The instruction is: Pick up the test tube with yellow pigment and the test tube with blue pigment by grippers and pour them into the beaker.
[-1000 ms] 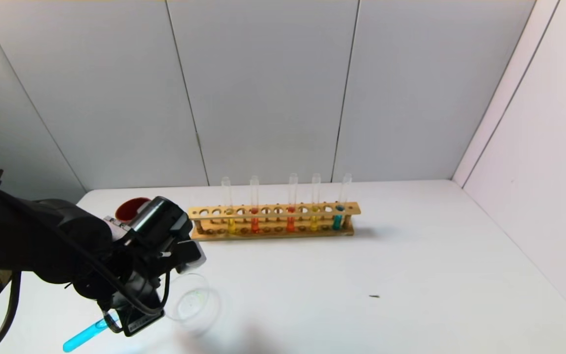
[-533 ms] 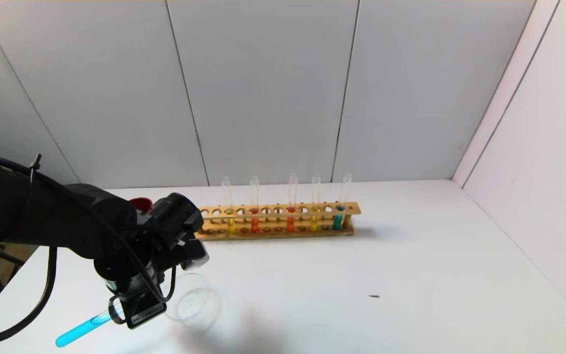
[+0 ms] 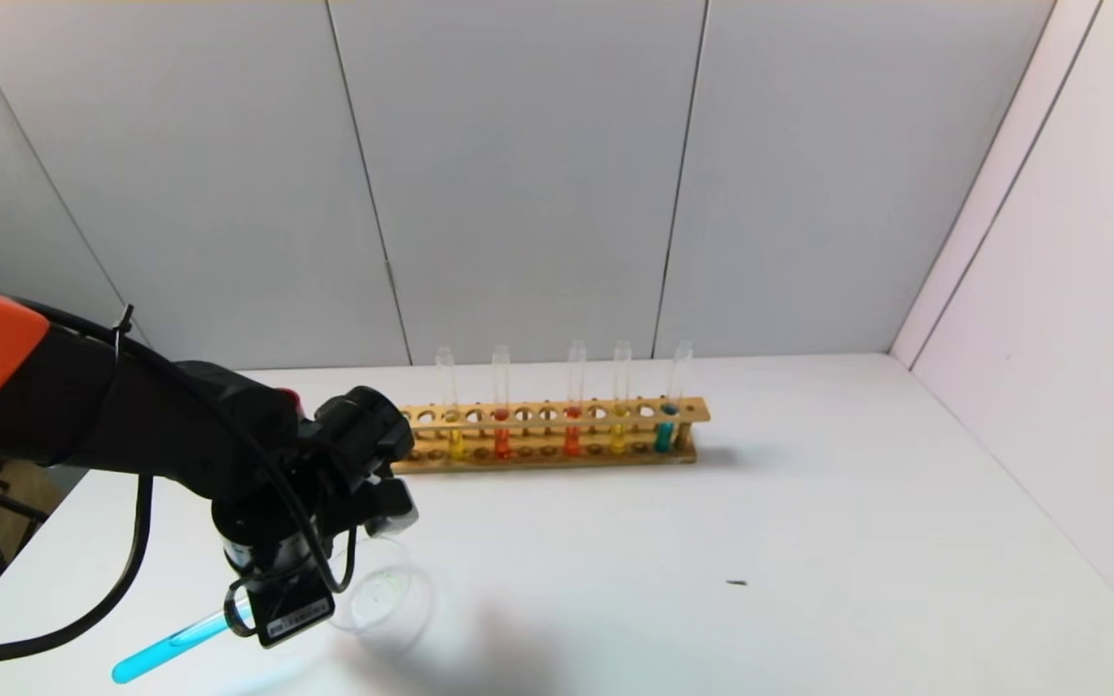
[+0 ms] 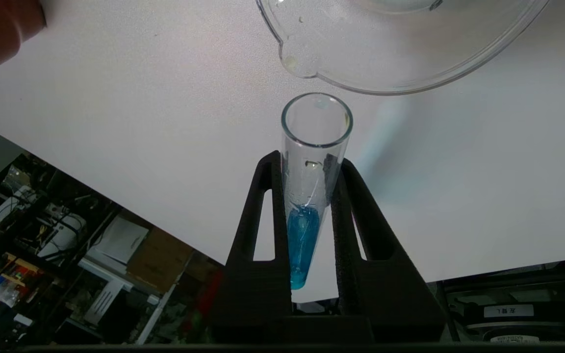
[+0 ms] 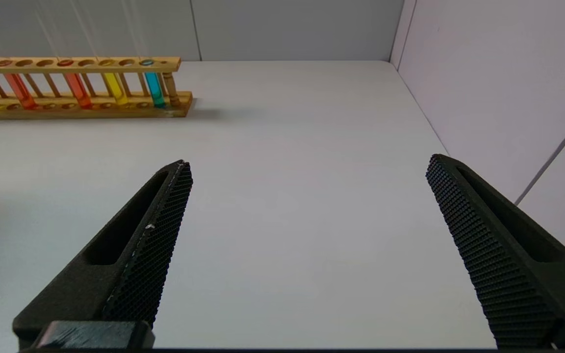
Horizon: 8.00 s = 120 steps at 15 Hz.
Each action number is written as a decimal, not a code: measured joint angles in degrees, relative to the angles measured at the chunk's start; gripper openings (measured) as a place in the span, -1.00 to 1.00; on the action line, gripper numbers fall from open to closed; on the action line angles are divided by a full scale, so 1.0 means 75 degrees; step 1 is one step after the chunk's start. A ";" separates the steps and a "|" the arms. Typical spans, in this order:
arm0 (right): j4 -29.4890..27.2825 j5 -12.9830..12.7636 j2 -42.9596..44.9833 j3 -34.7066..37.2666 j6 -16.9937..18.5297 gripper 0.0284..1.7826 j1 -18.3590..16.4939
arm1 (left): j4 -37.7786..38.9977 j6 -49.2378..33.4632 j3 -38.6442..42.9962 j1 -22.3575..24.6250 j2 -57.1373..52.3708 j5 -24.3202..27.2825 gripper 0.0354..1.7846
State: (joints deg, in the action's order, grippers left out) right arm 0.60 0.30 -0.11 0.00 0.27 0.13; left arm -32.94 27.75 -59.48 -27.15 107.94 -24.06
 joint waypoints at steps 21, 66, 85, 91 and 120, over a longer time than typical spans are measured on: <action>0.0000 0.0003 0.0000 0.0000 0.0000 0.96 0.0003 | -0.2490 0.0089 -0.1716 -0.0221 0.0801 -0.0362 -0.69; 0.0000 0.0003 0.0000 0.0000 0.0000 0.96 0.0000 | -0.3903 -0.0826 -0.3436 -0.0720 0.1177 0.0000 -0.69; 0.0000 0.0003 0.0000 0.0000 0.0003 0.96 0.0000 | 0.1343 -0.2178 -0.3852 0.3803 -0.0585 0.2077 -0.69; -0.0003 0.0000 0.0000 0.0000 0.0003 0.96 0.0003 | 0.3313 -0.3248 -0.4007 0.3729 0.0198 0.1856 -0.69; 0.0000 0.0000 0.0000 0.0000 0.0000 0.96 0.0003 | 0.6724 -0.3656 -0.1206 0.3547 0.0809 0.2016 -0.69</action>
State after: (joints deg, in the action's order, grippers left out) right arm 0.60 0.30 -0.11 0.00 0.27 0.16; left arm 17.49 0.33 -68.52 -0.55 114.01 -8.95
